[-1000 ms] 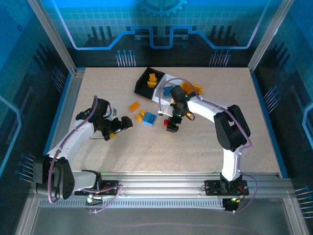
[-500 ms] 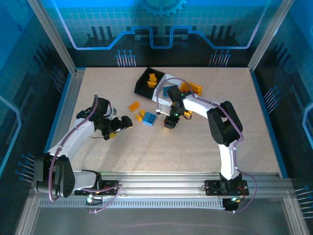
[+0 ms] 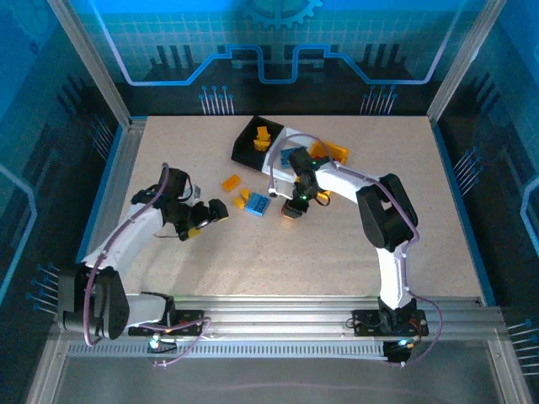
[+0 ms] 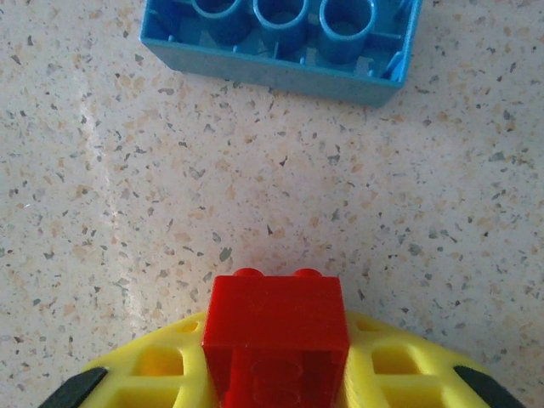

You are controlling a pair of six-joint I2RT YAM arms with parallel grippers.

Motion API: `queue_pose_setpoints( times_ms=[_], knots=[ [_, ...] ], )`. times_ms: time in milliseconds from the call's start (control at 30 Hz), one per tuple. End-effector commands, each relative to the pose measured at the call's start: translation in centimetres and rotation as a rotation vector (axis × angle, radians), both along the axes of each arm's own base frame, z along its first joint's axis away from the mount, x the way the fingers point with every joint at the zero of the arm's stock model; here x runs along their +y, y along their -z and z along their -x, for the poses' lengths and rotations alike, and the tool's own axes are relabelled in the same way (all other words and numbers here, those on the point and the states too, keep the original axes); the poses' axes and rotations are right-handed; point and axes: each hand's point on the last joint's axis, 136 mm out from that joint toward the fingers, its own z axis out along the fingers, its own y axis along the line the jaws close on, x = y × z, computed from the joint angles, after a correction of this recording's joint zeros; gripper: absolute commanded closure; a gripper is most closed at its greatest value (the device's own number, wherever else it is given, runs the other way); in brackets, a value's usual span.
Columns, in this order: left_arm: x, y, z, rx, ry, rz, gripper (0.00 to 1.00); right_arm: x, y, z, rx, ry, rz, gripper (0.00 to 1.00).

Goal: Sort the legos into containers by color

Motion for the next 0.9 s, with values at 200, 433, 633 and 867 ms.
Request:
queue_pose_setpoints(
  times_ms=[200, 433, 633, 867],
  knots=[
    [0.3, 0.0, 0.1, -0.001, -0.033, 0.009, 0.01, -2.2, -8.2, -2.4, -0.059, 0.209, -0.216, 0.75],
    [0.0, 0.1, -0.8, 0.003, -0.041, 0.028, 0.01, -8.0, -10.0, -7.1, -0.114, 0.444, -0.226, 0.72],
    [-0.2, -0.6, -1.9, -0.005, -0.044, 0.034, 0.01, -11.9, -8.9, -10.8, -0.11, 0.647, -0.251, 0.67],
    [-0.1, -0.7, -1.8, 0.0, -0.044, 0.026, 0.01, -13.0, -11.8, -12.8, -0.209, 0.745, -0.326, 0.0]
  ],
)
